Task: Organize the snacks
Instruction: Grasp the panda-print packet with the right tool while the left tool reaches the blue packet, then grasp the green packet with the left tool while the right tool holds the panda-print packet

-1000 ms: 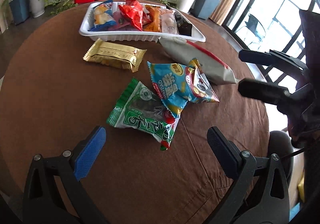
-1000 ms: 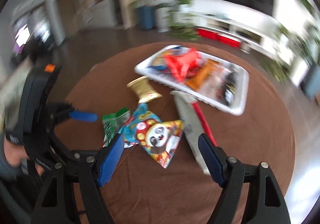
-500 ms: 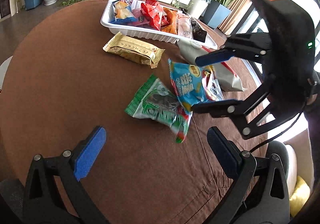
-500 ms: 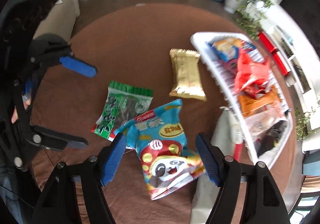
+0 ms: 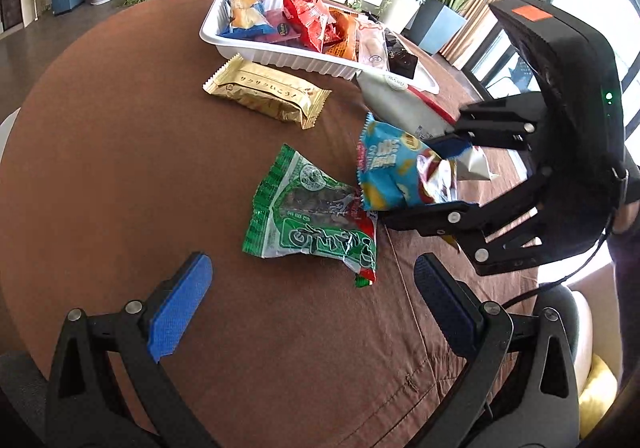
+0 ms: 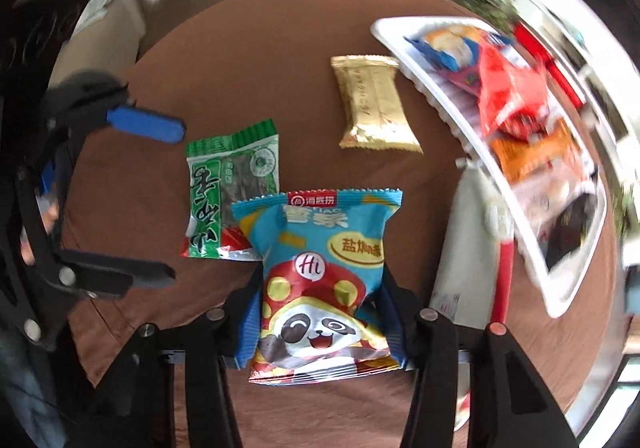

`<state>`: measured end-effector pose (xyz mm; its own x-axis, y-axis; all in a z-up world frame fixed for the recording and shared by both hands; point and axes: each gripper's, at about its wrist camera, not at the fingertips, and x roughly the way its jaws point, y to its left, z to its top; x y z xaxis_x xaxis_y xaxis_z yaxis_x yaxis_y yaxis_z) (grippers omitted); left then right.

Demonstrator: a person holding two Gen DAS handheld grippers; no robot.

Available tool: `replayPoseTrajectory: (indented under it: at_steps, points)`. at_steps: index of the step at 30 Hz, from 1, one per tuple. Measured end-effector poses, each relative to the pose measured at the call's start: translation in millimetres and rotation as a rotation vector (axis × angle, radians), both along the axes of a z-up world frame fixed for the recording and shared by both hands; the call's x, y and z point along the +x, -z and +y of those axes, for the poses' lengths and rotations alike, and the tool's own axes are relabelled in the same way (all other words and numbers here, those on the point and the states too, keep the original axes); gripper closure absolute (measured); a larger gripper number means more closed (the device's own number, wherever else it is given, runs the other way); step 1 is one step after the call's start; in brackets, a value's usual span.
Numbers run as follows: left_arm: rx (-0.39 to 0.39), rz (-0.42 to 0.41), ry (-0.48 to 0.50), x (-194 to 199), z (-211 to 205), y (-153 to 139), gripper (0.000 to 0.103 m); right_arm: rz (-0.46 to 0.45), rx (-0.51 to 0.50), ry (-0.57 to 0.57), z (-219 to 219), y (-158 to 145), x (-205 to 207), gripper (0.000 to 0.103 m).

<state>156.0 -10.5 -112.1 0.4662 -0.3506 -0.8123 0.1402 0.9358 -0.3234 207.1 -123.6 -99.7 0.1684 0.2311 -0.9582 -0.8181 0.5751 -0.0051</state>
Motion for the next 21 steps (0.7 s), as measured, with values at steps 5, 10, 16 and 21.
replayPoseTrajectory:
  at_steps: [5,10,16,21]
  points:
    - [-0.02,-0.015,-0.028,-2.1,0.2,-2.6,0.001,-0.007,0.066,0.277,-29.2,-2.0,2.6,0.05]
    - [-0.022,-0.002,-0.053,-6.2,3.6,-2.1,0.001,-0.024,0.109,0.422,-35.9,-2.0,19.7,0.05]
    - [-0.019,0.005,-0.089,-8.5,11.1,-0.6,0.001,-0.019,0.082,0.323,-9.2,0.5,6.2,0.05]
    - [-0.024,0.004,-0.099,-9.4,12.4,0.6,0.001,0.013,0.084,0.288,-6.4,0.1,-14.2,0.05]
